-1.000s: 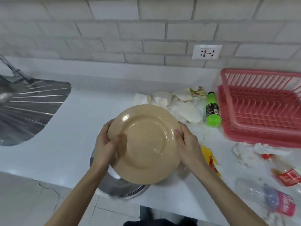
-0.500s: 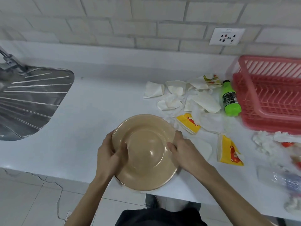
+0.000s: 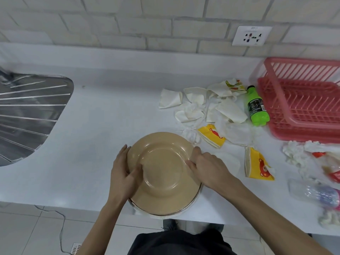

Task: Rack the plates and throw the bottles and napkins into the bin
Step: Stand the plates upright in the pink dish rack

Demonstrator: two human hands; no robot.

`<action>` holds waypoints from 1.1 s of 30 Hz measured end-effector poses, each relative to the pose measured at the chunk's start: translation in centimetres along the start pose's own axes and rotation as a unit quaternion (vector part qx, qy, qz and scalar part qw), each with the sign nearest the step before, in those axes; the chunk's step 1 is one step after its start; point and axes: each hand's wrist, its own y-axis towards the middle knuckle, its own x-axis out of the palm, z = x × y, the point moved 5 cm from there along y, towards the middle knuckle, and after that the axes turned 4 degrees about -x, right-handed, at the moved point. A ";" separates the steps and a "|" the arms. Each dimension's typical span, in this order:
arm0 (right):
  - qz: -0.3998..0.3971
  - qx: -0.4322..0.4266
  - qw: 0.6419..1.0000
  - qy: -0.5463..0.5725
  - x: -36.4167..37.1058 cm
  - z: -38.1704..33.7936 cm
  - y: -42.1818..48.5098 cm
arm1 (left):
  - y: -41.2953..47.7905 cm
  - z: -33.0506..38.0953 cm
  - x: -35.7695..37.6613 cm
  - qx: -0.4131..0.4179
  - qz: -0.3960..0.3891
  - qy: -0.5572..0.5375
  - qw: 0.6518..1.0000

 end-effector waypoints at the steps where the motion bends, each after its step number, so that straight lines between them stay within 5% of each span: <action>1: 0.003 -0.001 1.000 0.002 0.0 0.0 0.0 | 0.1 0.0 0.0 -0.002 0.000 -0.001 1.000; 17: 0.083 0.001 0.985 0.150 -3.9 1.6 -1.4 | 0.2 5.6 0.0 0.049 0.009 -0.073 0.996; 28: 0.230 -0.008 0.855 0.465 -12.4 10.9 -3.8 | 0.7 15.2 8.9 0.106 -0.055 -0.156 0.981; 33: 0.280 -0.025 0.815 0.507 -18.1 16.9 -6.2 | 0.3 19.7 16.6 0.103 -0.086 -0.192 0.972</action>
